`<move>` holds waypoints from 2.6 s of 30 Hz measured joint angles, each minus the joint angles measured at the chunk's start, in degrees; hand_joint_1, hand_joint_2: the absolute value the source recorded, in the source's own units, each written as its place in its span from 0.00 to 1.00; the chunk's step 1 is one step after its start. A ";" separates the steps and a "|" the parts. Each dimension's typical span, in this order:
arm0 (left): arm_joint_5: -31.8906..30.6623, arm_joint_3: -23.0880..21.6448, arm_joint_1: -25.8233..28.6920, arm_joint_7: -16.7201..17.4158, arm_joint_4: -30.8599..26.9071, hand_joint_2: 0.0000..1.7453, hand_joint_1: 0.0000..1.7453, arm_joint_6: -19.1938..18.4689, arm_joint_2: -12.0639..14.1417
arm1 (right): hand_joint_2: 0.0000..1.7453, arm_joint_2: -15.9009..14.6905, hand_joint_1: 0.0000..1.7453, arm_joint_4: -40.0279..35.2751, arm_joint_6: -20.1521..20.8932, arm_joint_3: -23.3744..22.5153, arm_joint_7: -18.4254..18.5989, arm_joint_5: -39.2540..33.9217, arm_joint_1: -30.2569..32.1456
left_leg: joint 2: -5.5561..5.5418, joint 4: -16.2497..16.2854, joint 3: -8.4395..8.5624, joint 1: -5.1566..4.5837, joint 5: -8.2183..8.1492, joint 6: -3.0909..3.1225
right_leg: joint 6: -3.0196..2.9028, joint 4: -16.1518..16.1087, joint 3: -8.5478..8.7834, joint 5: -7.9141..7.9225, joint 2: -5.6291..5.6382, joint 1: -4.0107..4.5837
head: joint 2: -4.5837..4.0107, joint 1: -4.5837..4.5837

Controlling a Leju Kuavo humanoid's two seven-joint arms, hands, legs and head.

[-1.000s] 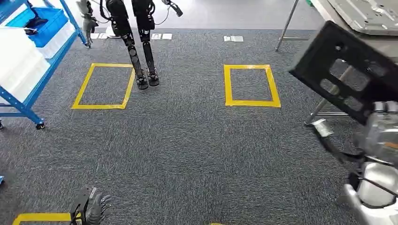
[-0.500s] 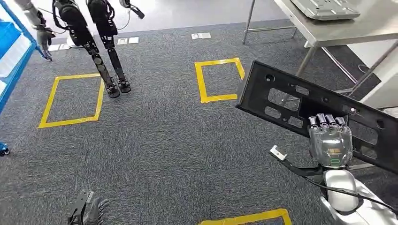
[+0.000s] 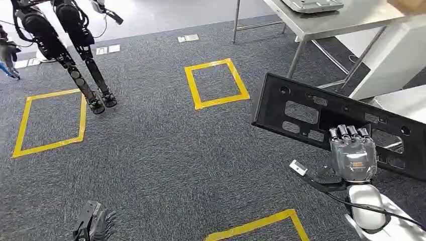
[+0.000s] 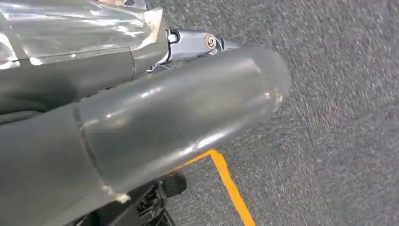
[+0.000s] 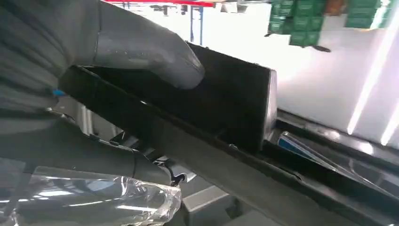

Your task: Take the parts from the cabinet and place them on the table.

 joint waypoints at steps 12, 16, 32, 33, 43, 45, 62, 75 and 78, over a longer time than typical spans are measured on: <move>0.46 0.39 1.66 -0.44 -0.35 0.00 0.00 -0.26 0.00 | 1.00 1.12 1.00 0.59 1.35 1.49 0.00 0.02 -1.15 | -6.84 5.08 -2.95 0.28 -0.91 -0.29 | -4.42 -2.54 1.92 0.75 7.14 1.86 | 0.00 -0.37; 0.04 0.37 1.65 0.04 -0.46 0.00 0.00 -0.35 -0.09 | 1.00 0.44 1.00 0.42 1.70 1.09 0.00 0.00 -0.63 | -6.65 2.44 -1.40 -0.54 -0.82 -0.15 | -3.51 -2.83 1.33 1.13 9.28 1.96 | 0.00 -0.35; -0.26 0.17 1.04 0.22 -0.50 0.00 0.00 -0.39 -0.42 | 1.00 -1.68 1.00 -0.15 0.96 -1.05 0.00 0.02 1.89 | 3.73 1.18 0.19 -1.08 -1.34 -0.58 | -2.94 -2.76 2.26 0.15 0.05 2.16 | 0.00 0.09; -0.26 0.17 0.94 0.22 -0.50 0.00 0.00 -0.39 -0.39 | 1.00 -1.77 1.00 -0.17 0.85 -1.16 0.00 0.00 2.05 | 2.31 1.60 -0.01 -0.59 -1.87 -1.25 | -3.47 -2.88 2.58 0.35 0.61 1.03 | 0.00 0.07; -0.44 -0.11 1.15 0.17 -0.24 0.00 0.00 0.26 -0.31 | 1.00 2.28 1.00 -0.92 -6.58 -8.18 -6.28 0.00 7.83 | -8.88 3.09 -1.46 0.09 -0.56 -0.54 | -4.54 -2.81 2.95 0.41 7.13 1.70 | 0.00 -0.15; -0.44 -0.20 1.14 0.20 -0.22 0.00 0.00 0.33 -0.31 | 1.00 5.02 1.00 -1.48 -6.64 -12.36 -10.69 0.02 9.60 | -8.17 2.04 -0.96 -0.13 -0.87 -0.42 | -4.24 -2.60 2.34 0.54 8.31 2.10 | 0.00 -0.13; 0.26 -1.31 0.49 0.92 -0.35 0.00 0.00 0.83 -0.92 | 1.00 9.31 1.00 -4.48 -2.93 -17.99 -5.95 0.02 11.40 | 3.12 1.01 0.49 -0.75 -1.12 -0.56 | -2.29 -2.51 2.70 -0.17 -0.58 1.73 | 0.00 0.26; 0.55 -1.49 1.02 1.79 -1.42 0.00 0.00 0.50 -1.16 | 1.00 7.93 1.00 -5.42 0.94 -11.52 -0.53 0.02 7.71 | -4.77 2.36 -0.91 -0.16 -1.04 -0.30 | -4.22 -2.36 2.80 0.29 6.14 2.00 | 0.02 -0.13; 0.55 -1.49 1.10 1.92 -1.77 0.00 0.00 0.33 -1.55 | 1.00 7.41 1.00 -5.55 0.94 -10.63 -0.50 0.04 7.48 | -4.83 1.86 -1.08 -0.47 -0.45 -0.49 | -4.07 -2.23 2.49 -0.01 6.05 2.45 | 0.00 -0.15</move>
